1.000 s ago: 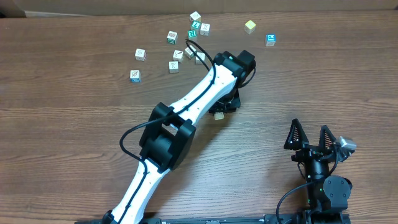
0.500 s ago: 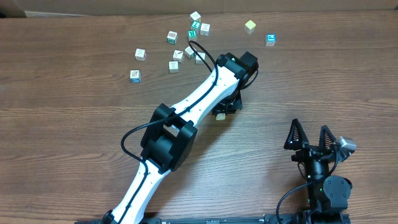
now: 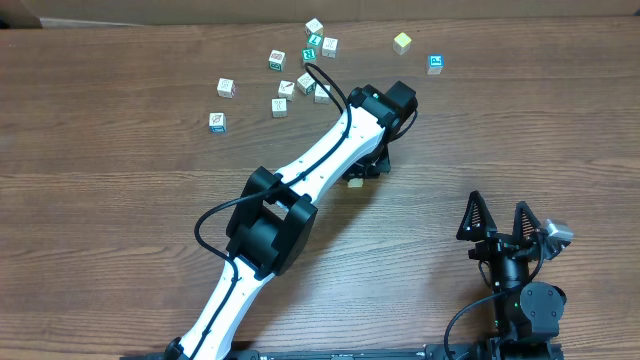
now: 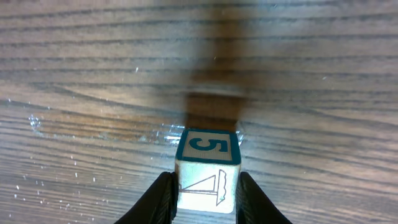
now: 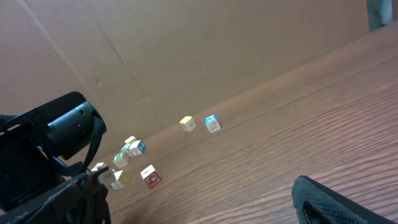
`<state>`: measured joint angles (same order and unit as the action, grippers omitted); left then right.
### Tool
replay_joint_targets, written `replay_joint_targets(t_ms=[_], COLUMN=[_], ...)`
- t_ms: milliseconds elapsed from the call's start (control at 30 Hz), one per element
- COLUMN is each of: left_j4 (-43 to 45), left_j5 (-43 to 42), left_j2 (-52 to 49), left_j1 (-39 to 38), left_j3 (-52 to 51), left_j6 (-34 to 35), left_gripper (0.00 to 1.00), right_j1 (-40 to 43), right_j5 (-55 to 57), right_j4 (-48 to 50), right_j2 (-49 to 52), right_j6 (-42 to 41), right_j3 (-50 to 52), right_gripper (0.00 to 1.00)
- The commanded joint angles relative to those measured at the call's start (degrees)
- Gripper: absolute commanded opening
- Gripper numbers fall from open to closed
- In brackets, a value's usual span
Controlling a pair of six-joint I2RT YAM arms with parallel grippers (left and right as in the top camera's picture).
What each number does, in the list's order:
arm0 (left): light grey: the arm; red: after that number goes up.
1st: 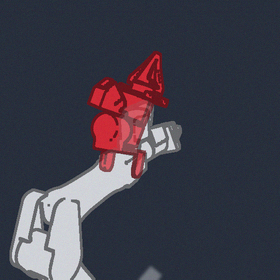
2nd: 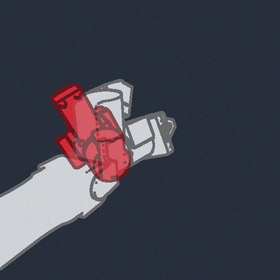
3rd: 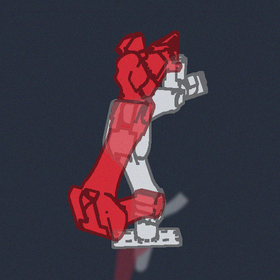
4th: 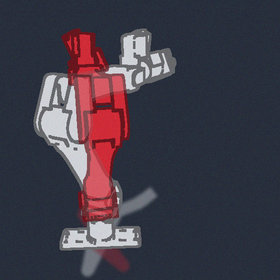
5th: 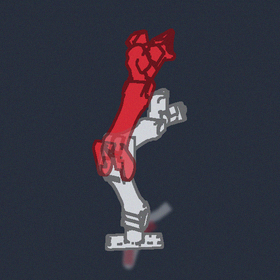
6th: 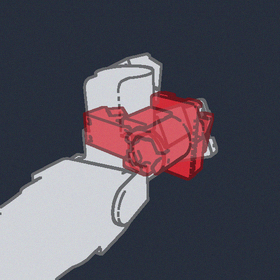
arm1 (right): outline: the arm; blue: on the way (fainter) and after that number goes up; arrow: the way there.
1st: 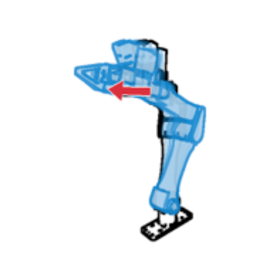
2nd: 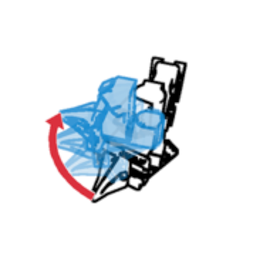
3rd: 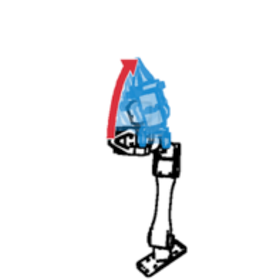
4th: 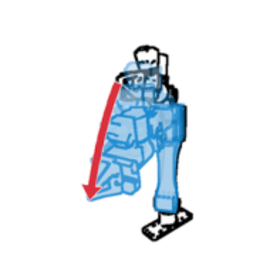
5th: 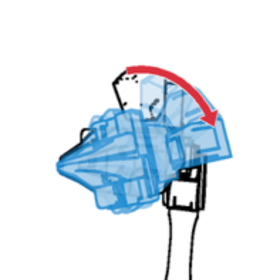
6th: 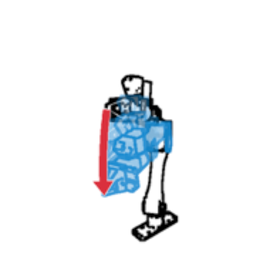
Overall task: Form a horizontal line
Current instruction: 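Open the left gripper and release the '5' block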
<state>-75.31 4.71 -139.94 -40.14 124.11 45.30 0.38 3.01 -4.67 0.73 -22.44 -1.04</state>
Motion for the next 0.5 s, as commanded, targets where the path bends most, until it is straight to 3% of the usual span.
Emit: replay_joint_targets(t_ms=[0,467], left_j4=[2.1,5.2], left_j5=[2.0,1.6], left_j2=[0.5,0.5], left_j1=[1.0,2.4], left_j3=[-0.2,-0.2], left_j6=[0.6,-0.3], left_gripper=[0.24,0.25], right_j1=[0.3,0.3], right_j5=[0.3,0.4], right_j4=[0.3,0.3], right_j2=[-0.3,-0.3], right_j6=[0.4,0.4], right_j3=[0.6,0.6], right_gripper=[1.00,1.00])
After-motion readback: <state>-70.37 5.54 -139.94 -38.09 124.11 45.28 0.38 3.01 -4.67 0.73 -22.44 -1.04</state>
